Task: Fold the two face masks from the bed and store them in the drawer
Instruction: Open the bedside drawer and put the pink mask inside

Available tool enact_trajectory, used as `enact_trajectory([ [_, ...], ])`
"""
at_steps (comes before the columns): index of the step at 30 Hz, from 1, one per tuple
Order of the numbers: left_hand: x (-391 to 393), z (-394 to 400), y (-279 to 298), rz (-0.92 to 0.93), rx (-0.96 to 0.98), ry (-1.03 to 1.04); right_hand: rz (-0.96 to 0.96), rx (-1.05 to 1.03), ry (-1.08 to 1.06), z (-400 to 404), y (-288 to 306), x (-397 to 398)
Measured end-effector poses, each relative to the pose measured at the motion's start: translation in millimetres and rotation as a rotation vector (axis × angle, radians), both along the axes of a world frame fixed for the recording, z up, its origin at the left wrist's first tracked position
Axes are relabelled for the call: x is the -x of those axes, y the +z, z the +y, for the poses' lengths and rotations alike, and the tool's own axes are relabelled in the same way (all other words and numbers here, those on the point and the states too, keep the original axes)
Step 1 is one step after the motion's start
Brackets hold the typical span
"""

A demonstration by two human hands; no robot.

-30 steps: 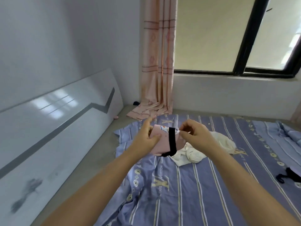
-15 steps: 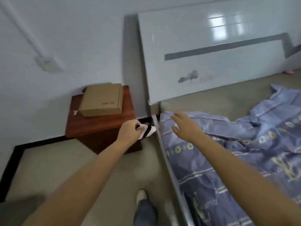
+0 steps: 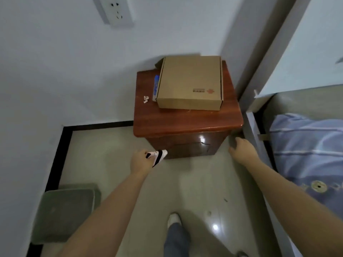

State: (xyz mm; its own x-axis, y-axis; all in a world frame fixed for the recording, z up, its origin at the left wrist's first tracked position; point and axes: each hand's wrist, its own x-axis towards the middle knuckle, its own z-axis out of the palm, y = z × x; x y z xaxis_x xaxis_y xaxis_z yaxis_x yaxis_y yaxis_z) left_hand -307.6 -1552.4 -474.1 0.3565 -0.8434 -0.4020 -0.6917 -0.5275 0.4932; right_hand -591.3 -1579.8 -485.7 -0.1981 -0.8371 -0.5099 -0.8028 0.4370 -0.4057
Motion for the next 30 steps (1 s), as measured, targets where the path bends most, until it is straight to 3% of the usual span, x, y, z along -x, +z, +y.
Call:
enact_trajectory([
  [3, -16, -29, -50, 0.071, 0.072, -0.007, -0.098, 0.044, -0.223, -28, -45, -17],
  [9, -17, -57, -133, 0.182, 0.257, 0.029, -0.469, 0.315, -0.730, -64, -113, -33],
  [16, -13, -72, -149, 0.165, 0.426, 0.189, -0.602, 0.495, -0.978, -82, -128, -31],
  [24, -27, -10, -137, 0.205, 0.281, 0.070, -0.379, 0.264, -0.748, -1, -135, -6],
  [30, -31, -14, -138, 0.172, 0.258, 0.104, -0.139, 0.239, -0.553, -10, -128, -5],
])
